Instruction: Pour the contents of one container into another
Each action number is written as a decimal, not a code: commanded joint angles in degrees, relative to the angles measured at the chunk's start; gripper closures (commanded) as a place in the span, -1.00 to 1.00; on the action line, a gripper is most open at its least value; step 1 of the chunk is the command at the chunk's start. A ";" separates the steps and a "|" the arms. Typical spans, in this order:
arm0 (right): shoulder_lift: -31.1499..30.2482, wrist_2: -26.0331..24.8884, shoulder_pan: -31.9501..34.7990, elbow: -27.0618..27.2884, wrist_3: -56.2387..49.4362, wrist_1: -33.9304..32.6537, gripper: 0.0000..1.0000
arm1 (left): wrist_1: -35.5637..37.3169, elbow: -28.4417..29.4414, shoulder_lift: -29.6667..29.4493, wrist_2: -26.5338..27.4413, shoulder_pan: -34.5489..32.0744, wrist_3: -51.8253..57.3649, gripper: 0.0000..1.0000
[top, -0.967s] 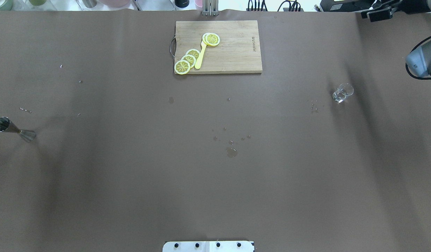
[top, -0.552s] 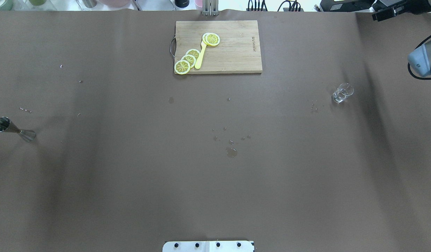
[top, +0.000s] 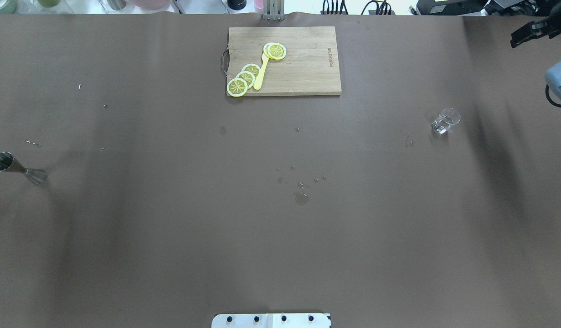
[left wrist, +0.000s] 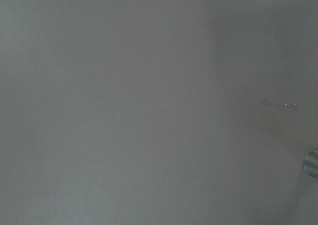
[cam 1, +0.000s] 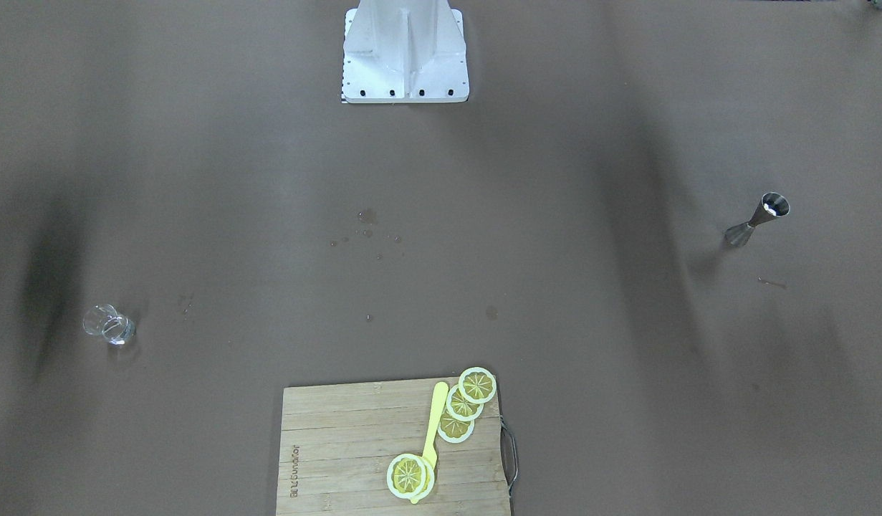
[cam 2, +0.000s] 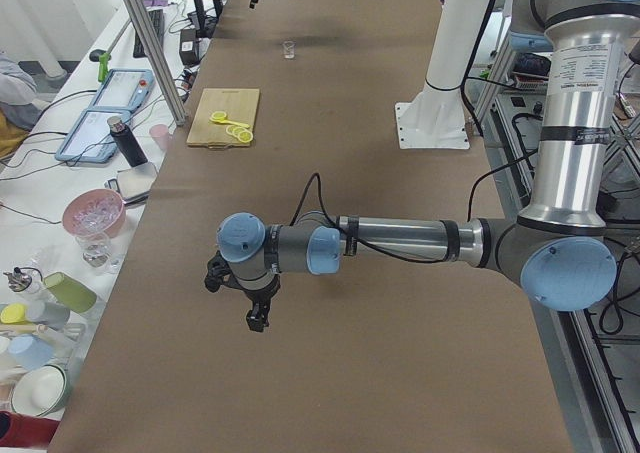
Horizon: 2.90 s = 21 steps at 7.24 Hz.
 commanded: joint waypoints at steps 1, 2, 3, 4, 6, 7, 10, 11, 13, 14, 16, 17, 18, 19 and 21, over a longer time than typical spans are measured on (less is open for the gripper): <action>-10.32 4.54 0.47 11.85 0.06 -7.74 -1.00 | 0.21 -1.41 1.57 0.70 -0.03 0.14 -0.97; -13.24 8.64 1.95 15.20 0.06 -12.53 -1.00 | 0.39 -1.51 1.57 1.05 -0.12 0.14 -0.97; -13.71 12.34 5.10 16.54 -0.03 -19.37 -1.00 | 0.39 -1.69 1.39 1.92 -0.03 0.14 -0.97; -13.71 13.33 7.48 16.99 -0.03 -24.48 -1.00 | 0.47 -1.86 1.13 3.67 0.14 0.14 -0.97; -16.33 13.17 8.82 16.82 -0.29 -28.05 -1.00 | 0.47 -1.95 1.56 3.78 0.06 0.14 -0.97; -18.44 13.08 9.08 16.12 -0.12 -27.53 -1.00 | 0.39 -2.04 1.57 3.87 0.06 0.14 -0.97; -19.78 14.40 10.14 16.38 -0.12 -27.00 -1.00 | 0.39 -1.95 1.65 3.95 0.06 0.14 -0.97; -19.26 12.75 10.14 15.94 -0.29 -24.12 -1.00 | 0.39 -2.04 1.65 3.87 -0.03 0.14 -0.97; -20.91 10.71 10.14 16.03 -0.82 -18.04 -1.00 | 0.39 -2.04 1.65 3.95 -0.03 0.14 -0.97; -20.92 10.71 10.14 16.11 -2.48 -17.94 -1.00 | 0.39 -2.13 1.65 3.87 -0.03 0.14 -0.97; -20.22 10.97 10.14 17.60 -3.89 -17.94 -1.00 | 0.39 -2.04 1.65 3.95 -0.03 0.14 -0.97; -20.39 10.80 10.14 17.78 -4.33 -17.85 -1.00 | 0.39 -2.04 1.74 3.95 -0.03 0.14 -0.97; -20.74 10.80 10.14 17.44 -6.51 -17.85 -1.00 | 0.39 -2.04 1.74 3.95 -0.12 0.14 -0.97; -20.92 10.80 10.14 17.09 -8.80 -17.94 -1.00 | 0.39 -2.04 1.74 3.87 -0.12 0.14 -0.97; -20.83 10.80 10.14 16.91 -8.47 -17.94 -1.00 | 0.39 -2.04 1.74 3.87 -0.12 0.14 -0.97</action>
